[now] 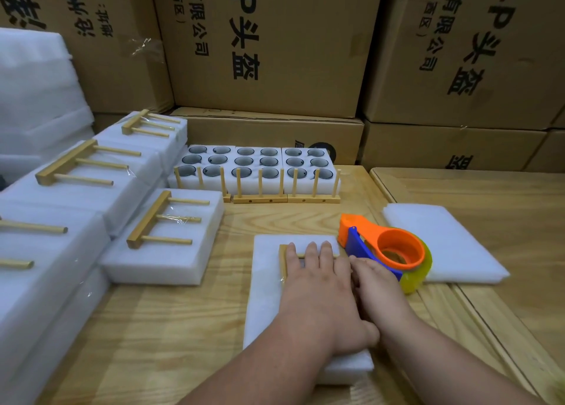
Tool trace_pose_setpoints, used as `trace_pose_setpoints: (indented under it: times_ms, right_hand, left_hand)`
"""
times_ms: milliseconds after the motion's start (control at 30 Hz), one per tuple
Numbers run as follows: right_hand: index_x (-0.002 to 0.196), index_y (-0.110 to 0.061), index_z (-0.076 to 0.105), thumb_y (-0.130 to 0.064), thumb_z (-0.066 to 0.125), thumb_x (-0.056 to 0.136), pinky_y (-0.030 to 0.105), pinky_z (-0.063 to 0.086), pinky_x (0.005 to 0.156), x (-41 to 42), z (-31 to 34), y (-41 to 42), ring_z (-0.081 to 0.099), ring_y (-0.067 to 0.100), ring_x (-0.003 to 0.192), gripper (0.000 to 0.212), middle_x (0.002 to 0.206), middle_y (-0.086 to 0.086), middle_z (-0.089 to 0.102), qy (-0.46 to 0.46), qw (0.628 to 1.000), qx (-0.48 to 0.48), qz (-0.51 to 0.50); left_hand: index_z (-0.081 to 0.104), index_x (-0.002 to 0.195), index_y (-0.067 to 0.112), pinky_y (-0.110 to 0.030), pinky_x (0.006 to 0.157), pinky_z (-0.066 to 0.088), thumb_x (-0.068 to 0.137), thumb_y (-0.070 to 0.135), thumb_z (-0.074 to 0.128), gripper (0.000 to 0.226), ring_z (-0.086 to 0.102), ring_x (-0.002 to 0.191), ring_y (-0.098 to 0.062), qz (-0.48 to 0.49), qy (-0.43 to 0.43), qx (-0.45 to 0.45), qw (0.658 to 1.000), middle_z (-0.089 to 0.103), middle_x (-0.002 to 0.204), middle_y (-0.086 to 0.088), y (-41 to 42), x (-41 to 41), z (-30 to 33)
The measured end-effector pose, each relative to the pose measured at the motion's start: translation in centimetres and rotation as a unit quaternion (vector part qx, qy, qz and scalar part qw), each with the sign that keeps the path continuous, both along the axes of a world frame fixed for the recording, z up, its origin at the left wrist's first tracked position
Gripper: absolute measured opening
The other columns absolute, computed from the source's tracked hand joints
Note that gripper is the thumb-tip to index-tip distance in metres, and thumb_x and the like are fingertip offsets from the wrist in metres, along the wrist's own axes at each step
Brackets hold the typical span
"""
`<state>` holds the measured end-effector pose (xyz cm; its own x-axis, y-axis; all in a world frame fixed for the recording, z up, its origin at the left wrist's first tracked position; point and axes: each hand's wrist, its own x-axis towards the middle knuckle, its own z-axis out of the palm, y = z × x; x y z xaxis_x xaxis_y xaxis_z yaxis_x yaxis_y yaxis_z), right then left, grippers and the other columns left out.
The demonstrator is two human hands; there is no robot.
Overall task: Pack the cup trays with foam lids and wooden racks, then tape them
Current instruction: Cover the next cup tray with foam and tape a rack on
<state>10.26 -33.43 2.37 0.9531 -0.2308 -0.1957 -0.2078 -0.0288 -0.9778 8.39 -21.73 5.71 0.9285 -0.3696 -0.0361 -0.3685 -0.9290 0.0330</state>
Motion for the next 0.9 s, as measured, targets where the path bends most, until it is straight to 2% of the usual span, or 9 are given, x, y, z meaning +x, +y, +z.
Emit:
trace_pose_setpoints:
  times_ms: [67, 100, 167, 267, 400, 567, 733, 900]
  right_hand:
    - [0.092, 0.003, 0.068, -0.018, 0.056, 0.099, 0.027, 0.05, 0.052, 0.3, -0.4, 0.0, 0.062, 0.02, 0.065, 0.025, 0.083, 0.025, 0.069, 0.003, 1.0, -0.009, 0.012]
    - [0.093, 0.0, 0.07, -0.019, 0.056, 0.099, 0.03, 0.052, 0.058, 0.5, -0.7, 0.0, 0.065, 0.022, 0.069, 0.024, 0.087, 0.021, 0.072, 0.0, 0.999, -0.026, 0.019]
    - [0.09, -0.009, 0.072, -0.021, 0.058, 0.1, 0.033, 0.055, 0.068, 0.8, -1.1, -0.1, 0.07, 0.021, 0.076, 0.021, 0.085, 0.009, 0.076, -0.013, 0.996, -0.082, 0.023]
    - [0.087, -0.015, 0.069, -0.02, 0.06, 0.1, 0.033, 0.055, 0.071, 1.2, -1.7, -0.2, 0.07, 0.016, 0.078, 0.017, 0.08, 0.001, 0.075, -0.054, 0.989, -0.133, 0.025]
    - [0.078, -0.024, 0.061, -0.025, 0.058, 0.101, 0.03, 0.047, 0.06, 1.1, -2.6, -0.4, 0.063, 0.004, 0.067, 0.022, 0.075, -0.011, 0.069, -0.116, 0.96, -0.253, 0.024]
    - [0.082, -0.024, 0.051, -0.032, 0.054, 0.101, 0.037, 0.047, 0.057, 1.5, -3.2, -0.6, 0.06, 0.011, 0.066, 0.021, 0.071, -0.007, 0.064, -0.081, 0.91, -0.407, 0.025]
    - [0.086, -0.026, 0.051, -0.037, 0.052, 0.099, 0.031, 0.039, 0.053, 1.8, -3.2, -0.5, 0.058, 0.009, 0.069, 0.018, 0.076, -0.008, 0.062, -0.049, 0.876, -0.479, 0.04]
    - [0.078, -0.029, 0.048, -0.033, 0.054, 0.096, 0.028, 0.034, 0.047, 1.5, -3.2, -0.2, 0.052, 0.005, 0.061, 0.02, 0.069, -0.01, 0.057, -0.053, 0.827, -0.557, 0.052]
  left_hand:
    - [0.012, 0.158, 0.015, -0.067, 0.114, -0.017, 0.076, 0.067, 0.048, 0.104, -0.008, 0.156, -0.035, 0.0, -0.001, 0.0, 1.0, -0.001, 0.17, -0.016, 0.0, 0.0, -0.1]
    - [0.012, 0.158, 0.015, -0.067, 0.114, -0.017, 0.075, 0.067, 0.048, 0.105, -0.008, 0.156, -0.035, 0.0, 0.0, 0.002, 1.0, -0.001, 0.17, -0.016, 0.0, 0.0, -0.1]
    - [0.011, 0.158, 0.015, -0.067, 0.114, -0.017, 0.075, 0.068, 0.048, 0.105, -0.009, 0.156, -0.036, -0.002, 0.001, 0.009, 1.0, -0.002, 0.17, -0.016, 0.0, 0.1, 0.0]
    - [0.011, 0.157, 0.016, -0.067, 0.114, -0.017, 0.076, 0.068, 0.046, 0.102, -0.009, 0.156, -0.037, -0.002, 0.002, 0.013, 1.0, -0.002, 0.17, -0.017, 0.1, 0.1, 0.0]
    - [0.01, 0.157, 0.018, -0.067, 0.114, -0.018, 0.078, 0.067, 0.045, 0.1, -0.008, 0.156, -0.036, -0.003, -0.001, 0.009, 1.0, -0.002, 0.17, -0.016, 0.1, -0.1, 0.1]
    - [0.01, 0.157, 0.021, -0.065, 0.114, -0.019, 0.079, 0.065, 0.045, 0.097, -0.007, 0.156, -0.036, 0.001, -0.003, 0.002, 1.0, -0.001, 0.17, -0.016, 0.1, -0.2, 0.1]
    - [0.018, 0.156, 0.023, -0.063, 0.116, -0.018, 0.079, 0.063, 0.049, 0.092, -0.005, 0.156, -0.032, 0.016, 0.008, -0.017, 1.0, 0.002, 0.17, -0.012, 0.2, -0.5, 0.5]
    - [0.03, 0.146, 0.033, -0.063, 0.116, -0.018, 0.079, 0.062, 0.055, 0.077, -0.003, 0.156, -0.033, 0.013, 0.03, -0.023, 0.999, 0.003, 0.17, -0.013, 1.0, -1.0, 1.2]
